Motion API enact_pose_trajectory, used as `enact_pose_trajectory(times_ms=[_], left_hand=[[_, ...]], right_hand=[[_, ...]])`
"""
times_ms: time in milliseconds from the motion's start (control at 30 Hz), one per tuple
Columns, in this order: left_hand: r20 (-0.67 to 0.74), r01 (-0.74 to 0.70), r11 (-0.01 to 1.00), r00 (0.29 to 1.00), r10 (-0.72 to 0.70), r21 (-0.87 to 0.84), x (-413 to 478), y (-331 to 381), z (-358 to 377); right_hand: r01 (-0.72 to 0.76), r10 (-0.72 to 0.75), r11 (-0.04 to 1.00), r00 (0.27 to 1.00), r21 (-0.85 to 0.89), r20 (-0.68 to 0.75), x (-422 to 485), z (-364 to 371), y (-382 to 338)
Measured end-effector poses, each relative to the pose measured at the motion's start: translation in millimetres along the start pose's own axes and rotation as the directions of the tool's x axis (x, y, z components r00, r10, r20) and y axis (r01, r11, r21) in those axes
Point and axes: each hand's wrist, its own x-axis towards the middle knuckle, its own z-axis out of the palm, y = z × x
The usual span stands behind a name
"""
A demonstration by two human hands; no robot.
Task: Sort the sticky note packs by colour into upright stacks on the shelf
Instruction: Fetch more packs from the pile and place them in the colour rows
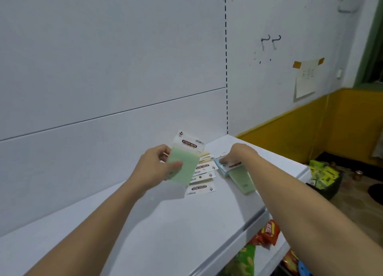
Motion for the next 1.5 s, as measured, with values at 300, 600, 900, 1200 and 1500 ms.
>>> enact_pose_trajectory(times_ms=[300,600,900,1200,1500], left_hand=[[0.024,0.087,0.989,0.996,-0.085,-0.119,6,-3,7],[0.025,0.132,0.975,0.991,-0.13,-0.179,11,-8,20],[-0.082,0.103,0.96,0.988,-0.128,-0.259,-2,-23,-21],[-0.346,-0.004,0.989,0.937,-0.048,-0.149,-17,-31,-92],[-0.539,0.079,0.995,0.837,-0.095,-0.054,-77,-49,-172]], right_hand=[[0.055,-0.042,0.989,0.995,0.14,-0.095,22,3,21],[0.28,-0.127,0.862,0.926,0.423,-0.355,17,-16,19],[0.493,-0.199,0.797,0.759,0.348,-0.62,-18,-61,-1],[0.689,-0.317,0.491,0.711,0.532,-0.628,-64,-61,-84],[0.74,-0.536,0.366,0.664,0.565,-0.521,-99,-11,-189]])
